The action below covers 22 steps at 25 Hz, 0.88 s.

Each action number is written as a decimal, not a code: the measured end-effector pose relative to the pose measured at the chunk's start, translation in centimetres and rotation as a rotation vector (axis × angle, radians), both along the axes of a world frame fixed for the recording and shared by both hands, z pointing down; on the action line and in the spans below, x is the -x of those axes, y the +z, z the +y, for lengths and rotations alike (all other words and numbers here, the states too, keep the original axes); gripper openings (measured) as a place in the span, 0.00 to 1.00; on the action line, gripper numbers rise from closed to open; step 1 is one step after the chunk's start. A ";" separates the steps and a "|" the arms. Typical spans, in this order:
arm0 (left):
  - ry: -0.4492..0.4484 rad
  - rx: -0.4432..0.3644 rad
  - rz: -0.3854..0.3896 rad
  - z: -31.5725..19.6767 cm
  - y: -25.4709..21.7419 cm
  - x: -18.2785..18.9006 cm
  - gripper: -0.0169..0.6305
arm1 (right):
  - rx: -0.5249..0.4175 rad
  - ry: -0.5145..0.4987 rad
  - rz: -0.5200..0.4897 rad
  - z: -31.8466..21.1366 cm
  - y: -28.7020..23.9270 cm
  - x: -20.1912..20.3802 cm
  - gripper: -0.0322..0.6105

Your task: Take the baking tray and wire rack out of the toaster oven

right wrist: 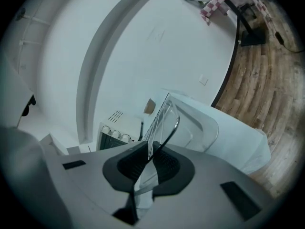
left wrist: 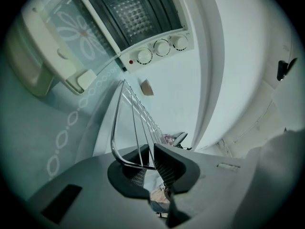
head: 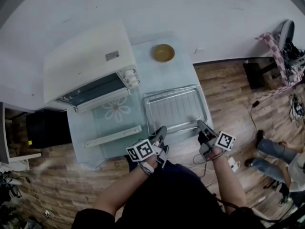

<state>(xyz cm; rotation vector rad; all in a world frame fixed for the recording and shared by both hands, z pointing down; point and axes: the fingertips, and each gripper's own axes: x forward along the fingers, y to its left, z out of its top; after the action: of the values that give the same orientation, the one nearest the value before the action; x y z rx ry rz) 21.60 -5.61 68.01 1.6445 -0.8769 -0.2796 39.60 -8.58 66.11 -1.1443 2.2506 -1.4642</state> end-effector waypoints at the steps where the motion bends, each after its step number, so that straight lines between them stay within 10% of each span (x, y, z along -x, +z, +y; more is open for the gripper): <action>1: 0.000 0.022 0.005 0.1 0.3 0.0 0.07 | 0.005 -0.007 0.004 -0.1 0.2 0.1 0.11; 4: 0.012 0.105 0.012 0.9 1.1 -0.2 0.08 | 0.061 -0.004 0.024 0.1 1.2 -0.1 0.12; 8: 0.022 0.175 0.020 2.3 1.2 0.4 0.09 | 0.365 0.137 0.032 2.7 4.4 -1.3 0.11; 22: 0.227 0.256 -0.141 5.1 1.9 1.5 0.28 | 0.429 0.174 0.004 2.0 4.5 -0.6 0.14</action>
<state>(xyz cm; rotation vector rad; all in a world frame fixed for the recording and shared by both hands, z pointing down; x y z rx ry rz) 20.13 -0.54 69.94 1.5191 -0.7868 0.1038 40.19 -6.63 70.62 -1.4172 1.8281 -1.9226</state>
